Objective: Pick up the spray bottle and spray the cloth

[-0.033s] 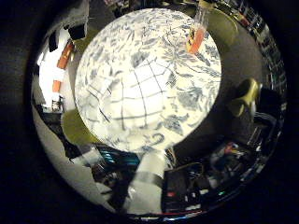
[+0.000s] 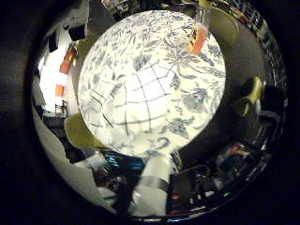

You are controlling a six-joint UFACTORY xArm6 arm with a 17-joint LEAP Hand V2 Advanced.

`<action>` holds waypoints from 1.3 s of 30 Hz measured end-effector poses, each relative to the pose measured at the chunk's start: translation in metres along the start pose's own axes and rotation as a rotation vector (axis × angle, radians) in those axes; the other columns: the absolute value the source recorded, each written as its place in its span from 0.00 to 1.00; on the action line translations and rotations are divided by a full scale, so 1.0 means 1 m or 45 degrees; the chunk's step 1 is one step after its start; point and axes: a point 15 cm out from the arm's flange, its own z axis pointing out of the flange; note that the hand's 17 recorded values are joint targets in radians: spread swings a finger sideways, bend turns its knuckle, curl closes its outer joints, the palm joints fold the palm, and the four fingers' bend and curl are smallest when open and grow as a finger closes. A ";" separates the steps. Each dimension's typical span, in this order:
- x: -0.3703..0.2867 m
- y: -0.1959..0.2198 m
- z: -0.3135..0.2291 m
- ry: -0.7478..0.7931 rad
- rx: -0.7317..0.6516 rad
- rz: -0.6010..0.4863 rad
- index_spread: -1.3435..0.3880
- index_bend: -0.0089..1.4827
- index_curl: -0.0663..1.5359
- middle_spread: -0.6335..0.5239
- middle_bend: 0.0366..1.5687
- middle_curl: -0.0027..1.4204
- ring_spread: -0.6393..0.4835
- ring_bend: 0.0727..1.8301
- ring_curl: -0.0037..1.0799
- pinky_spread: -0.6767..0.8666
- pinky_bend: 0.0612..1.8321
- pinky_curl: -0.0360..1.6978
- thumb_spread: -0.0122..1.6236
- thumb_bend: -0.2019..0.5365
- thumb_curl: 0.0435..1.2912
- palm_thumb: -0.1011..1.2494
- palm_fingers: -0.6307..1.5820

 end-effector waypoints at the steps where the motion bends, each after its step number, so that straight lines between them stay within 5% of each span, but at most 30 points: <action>1: 0.007 -0.003 -0.005 -0.012 0.054 0.013 0.58 0.13 0.33 0.41 0.45 0.40 0.36 0.59 0.48 0.23 0.45 0.45 0.67 0.24 0.36 0.72 0.52; 8: 0.043 -0.024 -0.037 -0.075 0.332 0.074 0.63 0.15 0.33 0.48 0.41 0.38 0.44 0.49 0.44 0.36 0.35 0.44 0.67 0.24 0.37 0.69 0.39; 19: 0.131 -0.031 -0.090 -0.141 0.736 0.138 0.66 0.13 0.30 0.52 0.39 0.36 0.50 0.47 0.43 0.45 0.33 0.43 0.65 0.24 0.37 0.70 0.37; 39: 0.244 0.008 -0.102 -0.336 0.945 0.309 0.69 0.12 0.26 0.62 0.25 0.29 0.60 0.35 0.35 0.61 0.27 0.32 0.64 0.24 0.31 0.63 0.36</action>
